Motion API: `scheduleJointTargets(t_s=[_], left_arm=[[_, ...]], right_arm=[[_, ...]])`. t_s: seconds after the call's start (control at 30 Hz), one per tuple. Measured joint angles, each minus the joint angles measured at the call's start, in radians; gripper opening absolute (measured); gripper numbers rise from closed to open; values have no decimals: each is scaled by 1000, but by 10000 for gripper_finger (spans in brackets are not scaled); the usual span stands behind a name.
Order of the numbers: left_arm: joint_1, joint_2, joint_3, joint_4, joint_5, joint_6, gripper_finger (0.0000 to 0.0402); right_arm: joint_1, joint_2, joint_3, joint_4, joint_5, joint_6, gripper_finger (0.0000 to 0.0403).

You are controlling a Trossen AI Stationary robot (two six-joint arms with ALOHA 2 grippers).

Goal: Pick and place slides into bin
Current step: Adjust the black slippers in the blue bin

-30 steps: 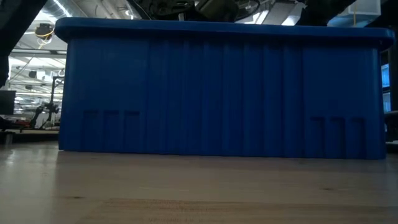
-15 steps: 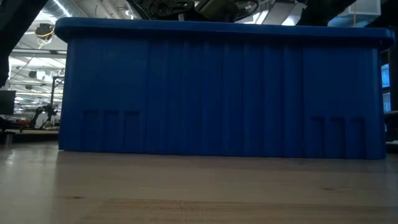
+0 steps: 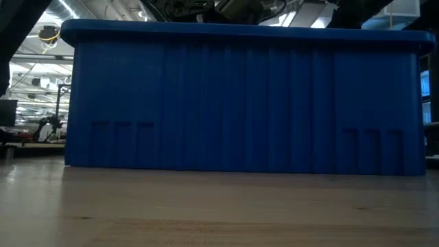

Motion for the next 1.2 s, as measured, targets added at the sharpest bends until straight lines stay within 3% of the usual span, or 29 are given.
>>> scheduleJointTargets(t_s=[0.17, 0.5, 0.8, 0.97, 1.2], left_arm=[[-13, 0, 0, -19, 20, 0, 67], [-4, -97, 1, -130, 234, -54, 81], [56, -202, 2, -178, 518, -152, 82], [85, -250, 1, -206, 658, -160, 83], [108, -314, 1, -207, 720, -161, 83]], right_arm=[[0, 0, 0, -2, 0, 30, 234], [0, 0, 0, -36, -12, 79, 234], [32, 63, 1, -58, -217, 128, 234], [90, 142, 1, -164, -215, 128, 234], [158, 231, 1, -253, -105, 121, 234]])
